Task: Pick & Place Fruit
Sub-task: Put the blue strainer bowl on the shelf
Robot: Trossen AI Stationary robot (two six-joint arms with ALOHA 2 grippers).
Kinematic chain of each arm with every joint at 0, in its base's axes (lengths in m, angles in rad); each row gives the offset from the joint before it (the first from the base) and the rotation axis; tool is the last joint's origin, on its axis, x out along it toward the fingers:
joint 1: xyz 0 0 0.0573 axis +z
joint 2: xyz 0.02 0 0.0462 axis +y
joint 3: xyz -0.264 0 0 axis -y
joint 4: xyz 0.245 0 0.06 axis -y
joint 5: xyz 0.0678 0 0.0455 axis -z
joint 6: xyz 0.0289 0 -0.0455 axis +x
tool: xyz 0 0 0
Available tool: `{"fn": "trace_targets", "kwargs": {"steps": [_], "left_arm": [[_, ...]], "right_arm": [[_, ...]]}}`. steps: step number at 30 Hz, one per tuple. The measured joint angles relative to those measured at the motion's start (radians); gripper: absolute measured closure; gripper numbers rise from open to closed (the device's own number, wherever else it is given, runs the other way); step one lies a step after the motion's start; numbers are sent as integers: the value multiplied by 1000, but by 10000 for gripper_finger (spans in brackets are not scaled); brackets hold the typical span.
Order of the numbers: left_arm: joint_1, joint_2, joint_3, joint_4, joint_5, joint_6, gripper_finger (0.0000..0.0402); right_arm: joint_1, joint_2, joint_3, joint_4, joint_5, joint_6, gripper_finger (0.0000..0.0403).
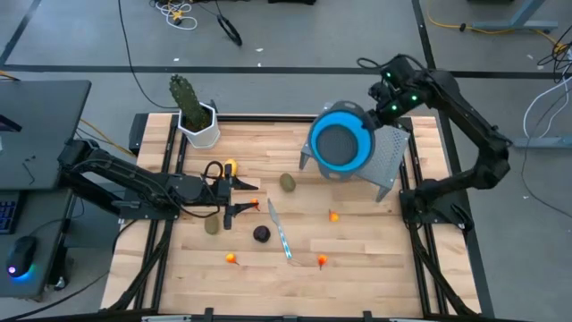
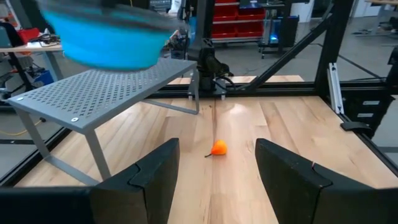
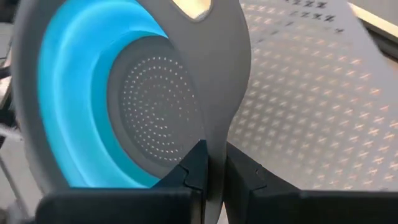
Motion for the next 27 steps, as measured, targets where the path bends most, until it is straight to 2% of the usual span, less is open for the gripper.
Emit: {"fn": "trace_targets", "kwargs": {"steps": [6,19,27], "left_arm": [[0,0,0,-2,1,0,180],[0,22,-2,4,10,-2,180],[-1,33,-1,12,22,-4,180]], "right_arm": [[-54,76,0,8,-2,-32,368],[-160,90,0,7,-26,-66,368],[-176,76,0,-170,6,-177,368]]}}
